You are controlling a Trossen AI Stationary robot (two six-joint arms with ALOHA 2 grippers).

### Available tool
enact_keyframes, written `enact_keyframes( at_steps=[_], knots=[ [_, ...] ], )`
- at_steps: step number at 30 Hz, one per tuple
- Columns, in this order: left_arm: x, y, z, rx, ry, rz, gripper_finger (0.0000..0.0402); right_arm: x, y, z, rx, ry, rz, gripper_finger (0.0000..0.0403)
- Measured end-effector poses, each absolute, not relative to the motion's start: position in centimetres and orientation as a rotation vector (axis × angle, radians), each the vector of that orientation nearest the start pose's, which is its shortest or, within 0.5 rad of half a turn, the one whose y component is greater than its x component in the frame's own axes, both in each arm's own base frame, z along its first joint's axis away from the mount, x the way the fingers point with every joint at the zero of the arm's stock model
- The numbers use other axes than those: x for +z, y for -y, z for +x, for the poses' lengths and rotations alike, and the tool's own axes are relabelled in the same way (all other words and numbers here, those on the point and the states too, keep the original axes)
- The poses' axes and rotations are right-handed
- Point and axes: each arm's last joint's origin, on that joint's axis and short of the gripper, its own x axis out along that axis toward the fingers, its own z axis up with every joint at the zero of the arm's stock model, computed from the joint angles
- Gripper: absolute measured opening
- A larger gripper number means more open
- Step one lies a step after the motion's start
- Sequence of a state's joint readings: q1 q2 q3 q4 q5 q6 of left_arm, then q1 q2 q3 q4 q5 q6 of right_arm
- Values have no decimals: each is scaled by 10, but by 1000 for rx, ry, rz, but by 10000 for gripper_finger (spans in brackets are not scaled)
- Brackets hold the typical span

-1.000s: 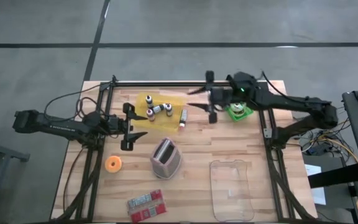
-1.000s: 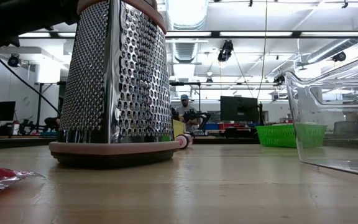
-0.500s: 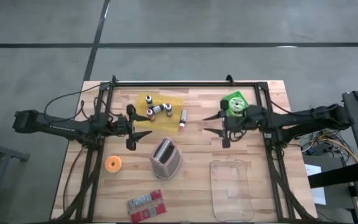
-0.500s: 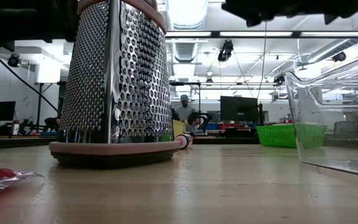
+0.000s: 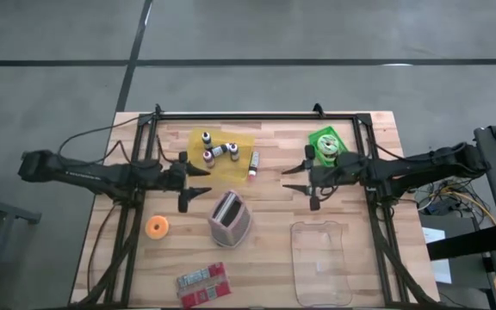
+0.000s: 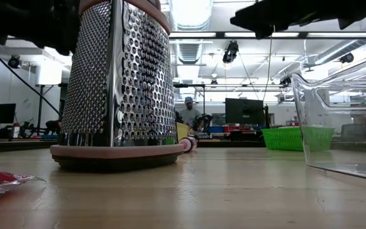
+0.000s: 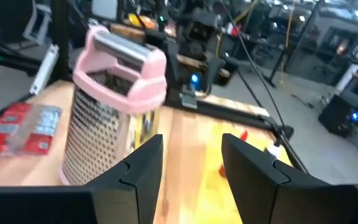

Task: Pick & Place Food Item
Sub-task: Put the pink donut into the green bin

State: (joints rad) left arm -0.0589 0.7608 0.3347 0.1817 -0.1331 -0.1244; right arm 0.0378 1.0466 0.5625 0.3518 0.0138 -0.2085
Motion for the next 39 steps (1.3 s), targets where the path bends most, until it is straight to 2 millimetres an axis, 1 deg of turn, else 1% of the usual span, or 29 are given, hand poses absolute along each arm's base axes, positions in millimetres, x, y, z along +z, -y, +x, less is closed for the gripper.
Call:
enact_keyframes(
  at_steps=[5, 9, 15, 21, 24, 28, 31, 35, 39],
  knots=[
    [230, 21, 167, 84, -372, -118, 245, 254, -14, 227, 7, -177, -223, 160],
    [235, 37, 160, 104, -467, -123, 241, 254, -20, 225, 20, -194, -226, 160],
    [235, 57, 144, 140, -574, -183, 240, 252, -27, 223, 37, -215, -221, 160],
    [231, 68, 132, 149, -620, -228, 240, 247, -33, 219, -2, -270, -235, 160],
    [230, 73, 128, 125, -638, -215, 240, 248, -37, 214, 8, -282, -242, 160],
    [231, 81, 124, 48, -628, -176, 240, 252, -46, 206, 54, -282, -242, 160],
    [230, 90, 123, -27, -586, -151, 241, 254, -54, 199, 95, -258, -230, 160],
    [224, 102, 123, -141, -458, -134, 239, 255, -64, 194, 124, -243, -221, 160],
    [220, 108, 125, -175, -264, -35, 238, 255, -73, 194, 131, -207, -248, 160]
  ],
)
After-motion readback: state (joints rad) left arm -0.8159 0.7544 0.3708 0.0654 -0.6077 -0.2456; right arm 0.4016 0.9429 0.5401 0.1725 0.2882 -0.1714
